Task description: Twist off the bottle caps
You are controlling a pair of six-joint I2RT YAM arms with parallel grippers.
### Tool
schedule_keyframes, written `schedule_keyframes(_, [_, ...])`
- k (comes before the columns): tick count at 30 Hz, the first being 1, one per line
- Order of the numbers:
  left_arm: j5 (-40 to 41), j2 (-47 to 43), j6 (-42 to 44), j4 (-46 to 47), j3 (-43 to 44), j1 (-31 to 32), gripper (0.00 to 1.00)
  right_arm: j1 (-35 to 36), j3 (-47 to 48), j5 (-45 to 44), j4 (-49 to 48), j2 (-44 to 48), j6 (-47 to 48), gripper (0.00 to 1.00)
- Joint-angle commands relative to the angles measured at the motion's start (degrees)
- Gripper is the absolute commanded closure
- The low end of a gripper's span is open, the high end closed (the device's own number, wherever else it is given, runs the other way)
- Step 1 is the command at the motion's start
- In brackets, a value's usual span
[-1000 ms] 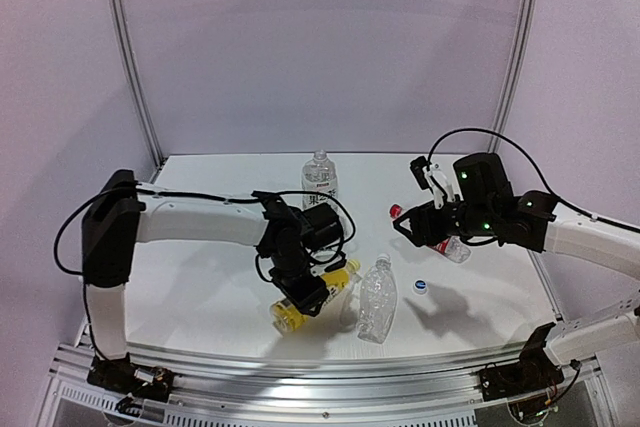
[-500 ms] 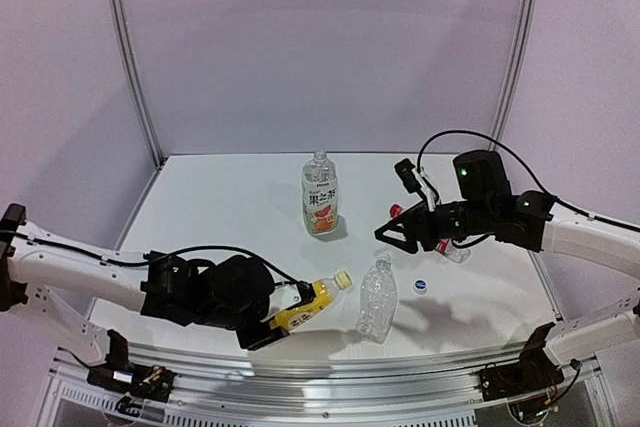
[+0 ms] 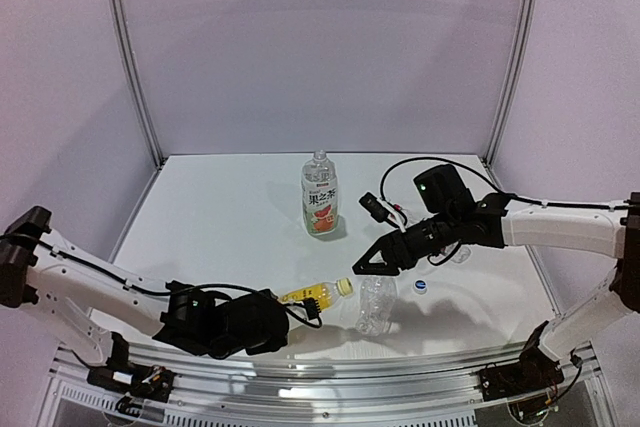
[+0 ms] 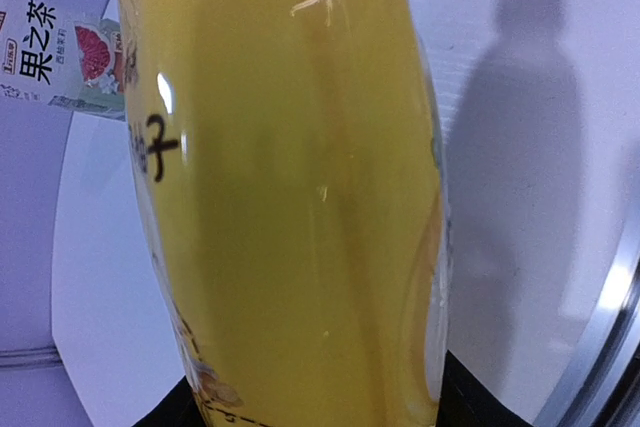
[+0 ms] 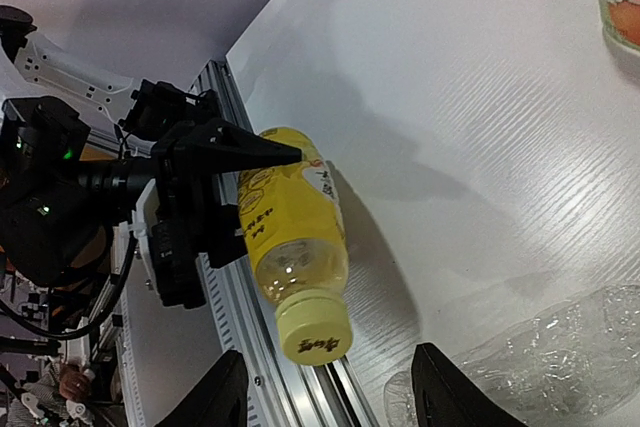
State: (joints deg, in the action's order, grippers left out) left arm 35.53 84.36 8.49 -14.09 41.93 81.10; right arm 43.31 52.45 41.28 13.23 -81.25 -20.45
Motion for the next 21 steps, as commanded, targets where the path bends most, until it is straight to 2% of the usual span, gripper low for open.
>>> schedule_keyframes(1, [5.48, 1.92, 0.24, 0.28, 1.81, 0.19, 1.00, 0.93, 1.95, 3.17, 1.11, -1.28, -0.15, 0.44])
schedule_keyframes(5, [6.20, 0.99, 0.34, 1.04, 1.18, 0.18, 1.00, 1.48, 2.34, 5.33, 1.54, -2.42, 0.00, 0.44])
schedule_keyframes(15, [5.40, -0.58, 0.68, 1.73, 0.72, 0.43, 1.00, 2.30, 3.47, 4.11, 1.77, -6.45, 0.43, 0.43])
schedule_keyframes(21, [4.99, -0.45, 0.78, 1.77, 0.87, 0.51, 1.00, 2.66, 3.88, 4.42, 1.37, -7.42, 0.61, 0.48])
